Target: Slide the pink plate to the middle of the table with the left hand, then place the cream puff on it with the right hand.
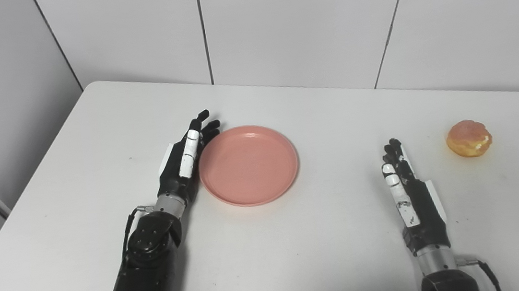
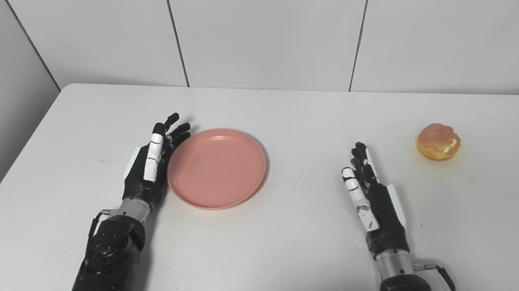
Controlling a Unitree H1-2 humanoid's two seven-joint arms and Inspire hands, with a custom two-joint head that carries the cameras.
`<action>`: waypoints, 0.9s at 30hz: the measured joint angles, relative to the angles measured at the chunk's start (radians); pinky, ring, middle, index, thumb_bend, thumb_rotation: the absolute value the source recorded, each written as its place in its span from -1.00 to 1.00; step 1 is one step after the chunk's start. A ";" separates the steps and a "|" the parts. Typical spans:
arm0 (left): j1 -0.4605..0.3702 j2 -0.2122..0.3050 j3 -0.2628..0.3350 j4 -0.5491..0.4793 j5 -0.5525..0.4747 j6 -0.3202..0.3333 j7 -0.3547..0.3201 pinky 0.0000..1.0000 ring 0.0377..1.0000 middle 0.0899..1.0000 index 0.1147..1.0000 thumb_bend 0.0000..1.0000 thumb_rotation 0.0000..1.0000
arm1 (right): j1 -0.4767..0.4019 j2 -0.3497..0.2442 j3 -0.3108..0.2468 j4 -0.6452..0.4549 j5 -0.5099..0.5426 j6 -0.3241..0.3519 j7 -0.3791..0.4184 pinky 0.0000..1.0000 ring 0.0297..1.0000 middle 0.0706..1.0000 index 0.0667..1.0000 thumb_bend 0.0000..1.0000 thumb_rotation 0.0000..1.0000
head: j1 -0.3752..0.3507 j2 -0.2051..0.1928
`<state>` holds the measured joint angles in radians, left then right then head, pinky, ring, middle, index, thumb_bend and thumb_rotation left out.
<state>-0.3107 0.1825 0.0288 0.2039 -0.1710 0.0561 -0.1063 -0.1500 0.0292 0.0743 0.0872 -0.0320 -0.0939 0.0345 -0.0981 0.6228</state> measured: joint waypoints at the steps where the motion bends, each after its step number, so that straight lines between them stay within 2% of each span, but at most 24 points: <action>1: 0.000 0.000 -0.003 0.003 0.000 -0.006 -0.001 0.81 0.70 0.65 0.74 0.45 0.98 | 0.000 0.000 0.000 0.000 0.000 0.000 0.000 1.00 1.00 0.97 1.00 0.21 0.75 | -0.006 -0.003; 6: 0.005 -0.023 0.003 0.011 0.000 -0.028 0.002 0.77 0.65 0.59 0.69 0.45 0.86 | -0.001 0.000 0.002 0.002 0.000 0.000 0.000 1.00 1.00 0.97 1.00 0.21 0.76 | -0.026 -0.003; 9: 0.012 -0.038 0.001 0.014 0.000 -0.048 0.001 0.83 0.71 0.64 0.74 0.46 0.94 | -0.003 0.002 0.005 0.004 0.000 0.000 0.000 1.00 1.00 0.98 1.00 0.23 0.77 | -0.043 -0.006; 13: 0.031 -0.027 -0.033 -0.016 0.009 -0.043 -0.010 0.89 0.76 0.69 0.78 0.45 1.00 | -0.007 0.002 0.009 0.009 -0.004 0.000 -0.002 1.00 1.00 0.97 1.00 0.23 0.79 | -0.051 -0.009; 16: 0.056 -0.028 -0.063 -0.048 0.009 -0.041 -0.021 0.93 0.81 0.74 0.83 0.43 1.00 | -0.013 0.004 0.011 0.014 -0.015 0.000 -0.006 1.00 1.00 0.97 1.00 0.23 0.82 | -0.084 -0.015; 21: 0.073 -0.030 -0.085 -0.067 0.004 -0.041 -0.039 0.97 0.83 0.78 0.86 0.44 1.00 | -0.017 0.007 0.014 0.020 -0.025 0.000 -0.008 1.00 1.00 0.97 1.00 0.22 0.84 | -0.101 -0.021; 27: 0.118 -0.055 -0.116 -0.119 0.007 -0.041 -0.039 0.98 0.82 0.79 0.86 0.40 1.00 | -0.024 0.008 0.019 0.031 -0.042 -0.005 -0.016 1.00 1.00 0.99 1.00 0.26 0.86 | -0.126 -0.026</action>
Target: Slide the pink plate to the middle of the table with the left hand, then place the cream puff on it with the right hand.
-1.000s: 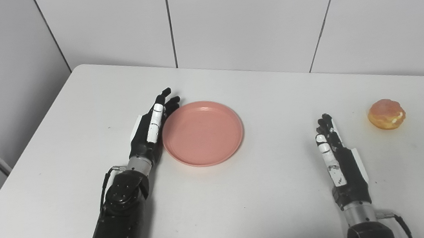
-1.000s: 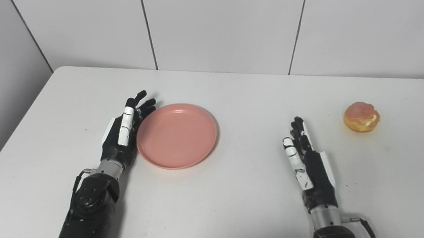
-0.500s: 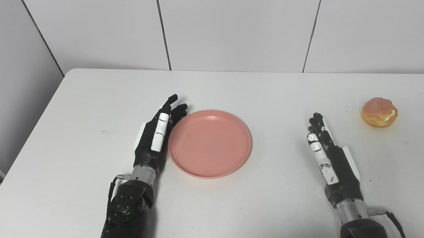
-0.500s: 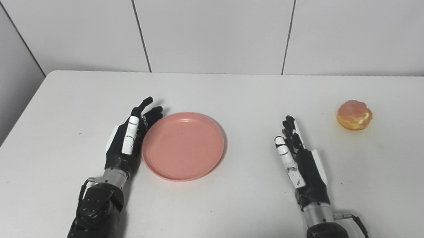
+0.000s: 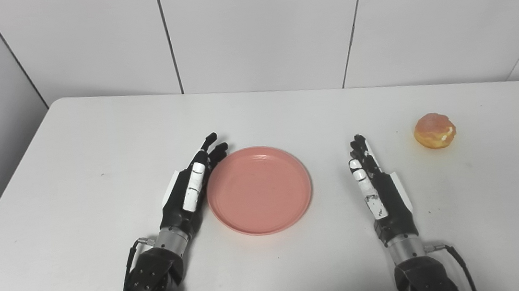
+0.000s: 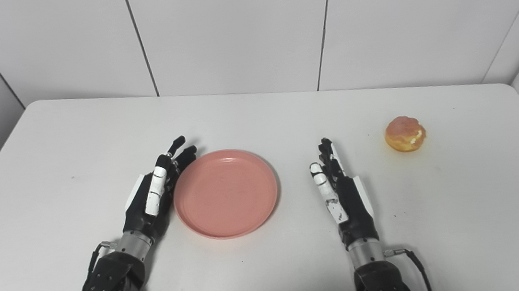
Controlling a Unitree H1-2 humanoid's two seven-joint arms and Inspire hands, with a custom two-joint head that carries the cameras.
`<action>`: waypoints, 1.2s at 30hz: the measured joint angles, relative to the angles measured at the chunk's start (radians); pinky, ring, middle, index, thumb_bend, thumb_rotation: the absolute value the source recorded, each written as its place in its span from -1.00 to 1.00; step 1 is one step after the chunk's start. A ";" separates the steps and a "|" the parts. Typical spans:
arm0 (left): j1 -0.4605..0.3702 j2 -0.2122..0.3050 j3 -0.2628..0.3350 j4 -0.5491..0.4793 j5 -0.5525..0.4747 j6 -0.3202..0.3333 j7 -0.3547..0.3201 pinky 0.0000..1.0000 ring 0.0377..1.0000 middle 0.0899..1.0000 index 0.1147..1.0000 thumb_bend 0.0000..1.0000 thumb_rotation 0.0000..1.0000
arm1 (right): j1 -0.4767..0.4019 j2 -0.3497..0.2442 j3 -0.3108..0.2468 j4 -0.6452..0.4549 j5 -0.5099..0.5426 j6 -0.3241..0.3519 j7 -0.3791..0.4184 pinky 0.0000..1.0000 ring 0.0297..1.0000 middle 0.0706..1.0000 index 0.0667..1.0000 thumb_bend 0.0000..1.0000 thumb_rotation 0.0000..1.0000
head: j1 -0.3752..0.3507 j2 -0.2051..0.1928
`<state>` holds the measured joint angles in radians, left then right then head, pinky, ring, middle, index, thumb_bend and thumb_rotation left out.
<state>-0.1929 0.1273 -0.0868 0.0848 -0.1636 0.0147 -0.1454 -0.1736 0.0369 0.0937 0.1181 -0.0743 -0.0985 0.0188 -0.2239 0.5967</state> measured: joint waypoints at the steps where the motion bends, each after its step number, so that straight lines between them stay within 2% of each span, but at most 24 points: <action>1: 0.009 -0.008 -0.003 -0.007 0.000 0.000 0.000 0.99 0.82 0.79 0.86 0.39 1.00 | 0.000 0.000 0.001 0.000 -0.001 -0.001 -0.001 1.00 1.00 0.99 1.00 0.27 0.85 | 0.000 0.000; 10: 0.047 -0.041 -0.035 -0.047 0.022 0.000 0.001 1.00 0.88 0.85 0.86 0.39 1.00 | -0.003 0.000 0.001 0.005 0.004 -0.003 -0.003 1.00 1.00 0.99 1.00 0.25 0.86 | -0.002 0.003; 14: 0.053 -0.042 -0.046 -0.054 0.032 -0.001 0.001 1.00 0.92 0.90 0.88 0.45 1.00 | -0.003 0.000 0.002 0.005 0.003 -0.003 -0.003 1.00 1.00 0.98 1.00 0.28 0.85 | -0.005 0.002; 21: 0.054 -0.042 -0.055 -0.051 0.034 -0.014 -0.003 1.00 0.95 0.94 0.90 0.45 1.00 | -0.003 0.000 0.001 0.005 0.007 -0.003 -0.003 1.00 1.00 0.99 1.00 0.29 0.82 | -0.005 0.002; 36: 0.059 -0.042 -0.065 -0.054 0.031 -0.016 -0.014 1.00 0.94 0.93 0.92 0.52 1.00 | -0.003 0.000 0.001 0.005 0.017 -0.003 -0.002 1.00 1.00 0.99 1.00 0.25 0.83 | -0.005 0.017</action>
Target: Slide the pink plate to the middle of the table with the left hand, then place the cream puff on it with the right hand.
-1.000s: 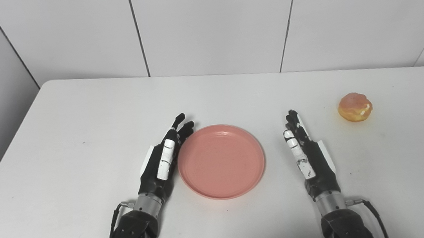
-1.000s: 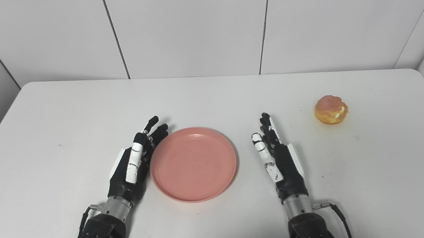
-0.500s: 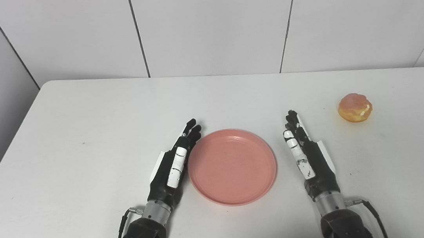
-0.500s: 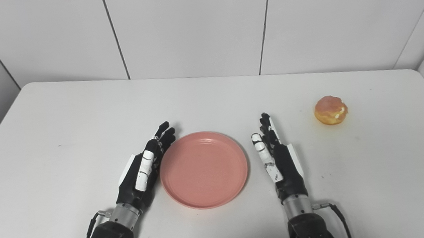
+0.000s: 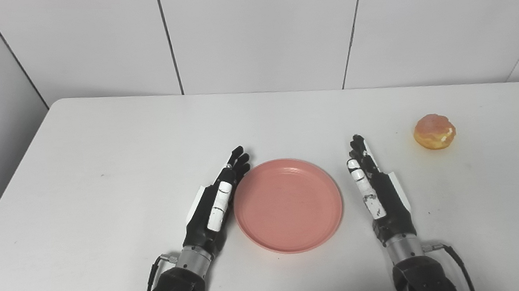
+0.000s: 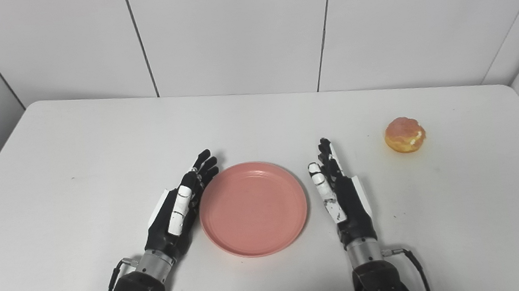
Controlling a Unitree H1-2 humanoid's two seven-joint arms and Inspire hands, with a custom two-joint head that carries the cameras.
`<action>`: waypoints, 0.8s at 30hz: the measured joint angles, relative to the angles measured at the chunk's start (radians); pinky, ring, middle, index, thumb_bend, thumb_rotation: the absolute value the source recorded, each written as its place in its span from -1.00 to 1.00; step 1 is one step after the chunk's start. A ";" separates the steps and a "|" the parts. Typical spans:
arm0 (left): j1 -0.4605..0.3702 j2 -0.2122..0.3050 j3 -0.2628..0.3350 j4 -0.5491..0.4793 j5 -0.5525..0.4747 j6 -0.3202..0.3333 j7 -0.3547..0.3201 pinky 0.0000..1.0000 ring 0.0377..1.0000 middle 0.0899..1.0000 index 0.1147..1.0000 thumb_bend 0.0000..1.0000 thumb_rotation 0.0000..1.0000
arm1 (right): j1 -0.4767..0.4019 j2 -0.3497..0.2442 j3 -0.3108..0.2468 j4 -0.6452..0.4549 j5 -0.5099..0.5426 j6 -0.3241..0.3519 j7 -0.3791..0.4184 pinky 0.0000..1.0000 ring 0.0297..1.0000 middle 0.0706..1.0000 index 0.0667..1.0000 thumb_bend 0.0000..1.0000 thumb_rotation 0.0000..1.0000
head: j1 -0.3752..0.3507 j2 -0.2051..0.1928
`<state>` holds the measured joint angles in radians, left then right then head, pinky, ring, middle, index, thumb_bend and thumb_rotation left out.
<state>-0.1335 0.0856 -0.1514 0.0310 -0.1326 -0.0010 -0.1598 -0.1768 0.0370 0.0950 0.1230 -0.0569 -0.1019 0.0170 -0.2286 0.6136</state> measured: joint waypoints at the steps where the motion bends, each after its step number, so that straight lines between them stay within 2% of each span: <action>1: 0.001 0.000 -0.001 -0.001 0.000 0.000 0.000 1.00 0.95 0.93 0.92 0.53 1.00 | 0.000 0.000 0.000 0.000 0.000 0.000 0.000 1.00 1.00 0.99 1.00 0.26 0.84 | 0.000 0.000; 8: 0.006 -0.001 -0.004 -0.007 -0.001 0.003 -0.004 1.00 1.00 0.97 0.95 0.46 1.00 | 0.000 0.000 0.002 0.000 -0.008 0.000 -0.001 1.00 0.99 0.98 1.00 0.26 0.86 | 0.000 0.002; 12: 0.002 -0.011 -0.001 0.020 0.027 -0.045 0.002 1.00 1.00 0.98 0.97 0.41 1.00 | 0.000 0.000 0.002 0.000 -0.009 0.000 0.000 1.00 1.00 0.97 1.00 0.25 0.85 | 0.002 0.002; 19: -0.046 -0.064 0.029 0.099 0.065 -0.116 0.028 1.00 1.00 0.99 0.99 0.35 1.00 | 0.001 0.001 0.010 0.001 -0.010 0.001 0.002 1.00 1.00 0.97 1.00 0.23 0.86 | 0.002 0.002; 24: -0.064 -0.077 0.050 0.129 0.072 -0.180 0.036 1.00 1.00 1.00 0.99 0.32 1.00 | 0.000 0.001 0.007 0.002 -0.009 0.001 0.002 1.00 0.99 0.97 1.00 0.25 0.83 | -0.005 -0.002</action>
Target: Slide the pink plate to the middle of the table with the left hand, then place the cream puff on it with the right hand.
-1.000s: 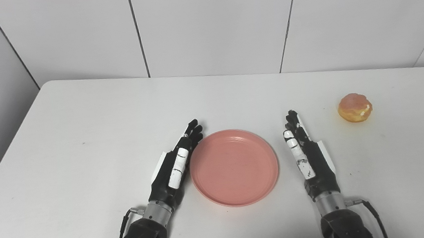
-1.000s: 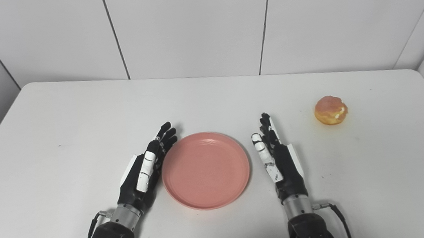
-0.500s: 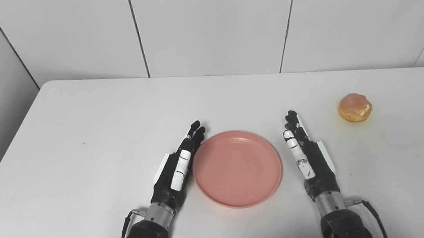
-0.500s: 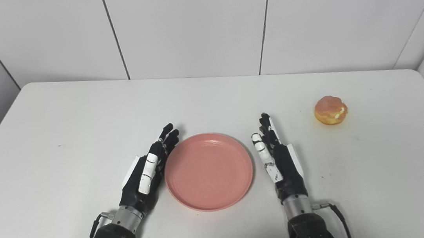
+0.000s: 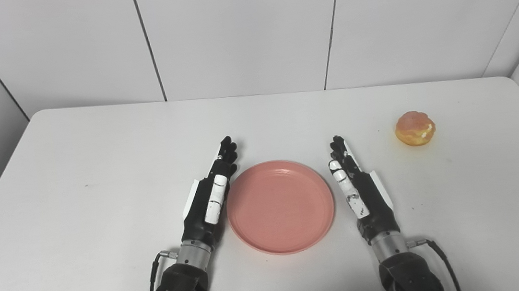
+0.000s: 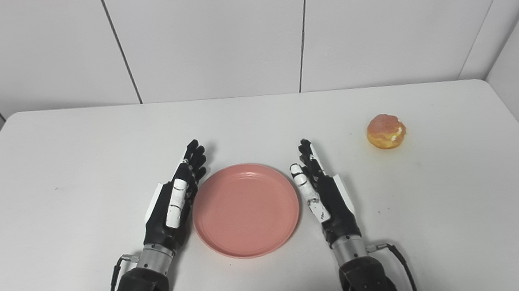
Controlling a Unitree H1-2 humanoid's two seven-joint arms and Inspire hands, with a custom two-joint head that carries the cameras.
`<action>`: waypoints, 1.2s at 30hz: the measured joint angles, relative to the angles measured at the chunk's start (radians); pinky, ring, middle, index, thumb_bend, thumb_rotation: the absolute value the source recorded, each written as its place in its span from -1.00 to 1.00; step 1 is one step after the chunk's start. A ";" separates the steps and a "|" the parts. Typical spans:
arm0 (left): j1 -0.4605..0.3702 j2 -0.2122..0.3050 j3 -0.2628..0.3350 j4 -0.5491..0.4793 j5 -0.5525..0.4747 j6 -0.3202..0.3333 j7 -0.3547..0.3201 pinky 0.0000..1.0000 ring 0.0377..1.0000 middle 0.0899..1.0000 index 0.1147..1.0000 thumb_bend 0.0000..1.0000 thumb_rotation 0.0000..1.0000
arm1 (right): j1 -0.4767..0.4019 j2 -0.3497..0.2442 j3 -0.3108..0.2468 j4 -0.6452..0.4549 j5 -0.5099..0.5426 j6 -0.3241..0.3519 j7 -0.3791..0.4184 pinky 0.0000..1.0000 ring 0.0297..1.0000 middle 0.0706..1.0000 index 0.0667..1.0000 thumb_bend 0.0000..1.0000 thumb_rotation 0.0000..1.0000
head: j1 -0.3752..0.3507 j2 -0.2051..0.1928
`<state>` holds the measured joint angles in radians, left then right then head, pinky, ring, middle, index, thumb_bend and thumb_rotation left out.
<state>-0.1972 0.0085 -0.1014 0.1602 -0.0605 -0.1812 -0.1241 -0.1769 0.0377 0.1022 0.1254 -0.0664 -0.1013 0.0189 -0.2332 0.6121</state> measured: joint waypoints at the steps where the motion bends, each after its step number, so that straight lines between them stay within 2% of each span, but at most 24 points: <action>1: -0.002 -0.003 0.003 0.005 0.000 -0.007 0.001 1.00 1.00 1.00 0.99 0.31 1.00 | 0.000 0.000 0.000 0.001 -0.001 0.000 0.000 1.00 0.99 0.97 1.00 0.24 0.84 | -0.002 0.002; 8: -0.006 -0.013 0.017 0.011 0.004 -0.027 0.006 1.00 1.00 1.00 1.00 0.24 1.00 | -0.004 0.000 -0.003 0.004 -0.020 0.000 -0.010 1.00 0.99 0.98 1.00 0.23 0.85 | -0.002 0.002; 13: -0.009 -0.014 0.015 0.017 0.018 -0.032 0.011 1.00 1.00 1.00 1.00 0.27 1.00 | -0.014 -0.001 -0.010 0.004 -0.046 0.000 -0.027 1.00 0.95 0.96 0.99 0.23 0.88 | -0.009 -0.006; 17: -0.015 -0.013 0.014 0.029 0.030 -0.041 0.014 1.00 1.00 1.00 1.00 0.28 1.00 | -0.041 -0.003 -0.043 -0.003 -0.096 0.000 -0.079 1.00 0.94 0.93 0.97 0.27 0.87 | -0.011 -0.008; 26: -0.016 -0.013 0.010 0.029 0.066 -0.044 0.020 1.00 1.00 0.98 0.98 0.34 1.00 | -0.118 -0.044 -0.107 -0.046 -0.077 -0.002 -0.102 1.00 0.96 0.98 1.00 0.28 0.75 | -0.015 -0.006; 31: -0.016 -0.004 0.002 0.023 0.082 -0.019 0.019 1.00 1.00 0.98 0.98 0.33 1.00 | -0.146 -0.075 -0.142 -0.040 -0.109 -0.047 -0.148 1.00 0.93 0.94 0.98 0.26 0.75 | -0.021 -0.006; 34: -0.015 0.004 -0.001 0.019 0.086 -0.007 0.017 1.00 1.00 0.99 0.98 0.31 1.00 | -0.169 -0.092 -0.165 -0.036 -0.120 -0.067 -0.179 0.83 0.94 0.92 0.97 0.26 0.77 | -0.038 -0.011; 36: -0.014 0.005 -0.001 0.018 0.084 -0.005 0.011 1.00 1.00 0.99 0.98 0.29 1.00 | -0.179 -0.105 -0.172 -0.036 -0.142 -0.068 -0.199 0.70 0.94 0.94 0.97 0.28 0.70 | -0.052 -0.011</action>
<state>-0.2108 0.0132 -0.1022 0.1779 0.0234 -0.1867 -0.1128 -0.3562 -0.0672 -0.0699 0.0895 -0.2082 -0.1688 -0.1805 -0.2852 0.6013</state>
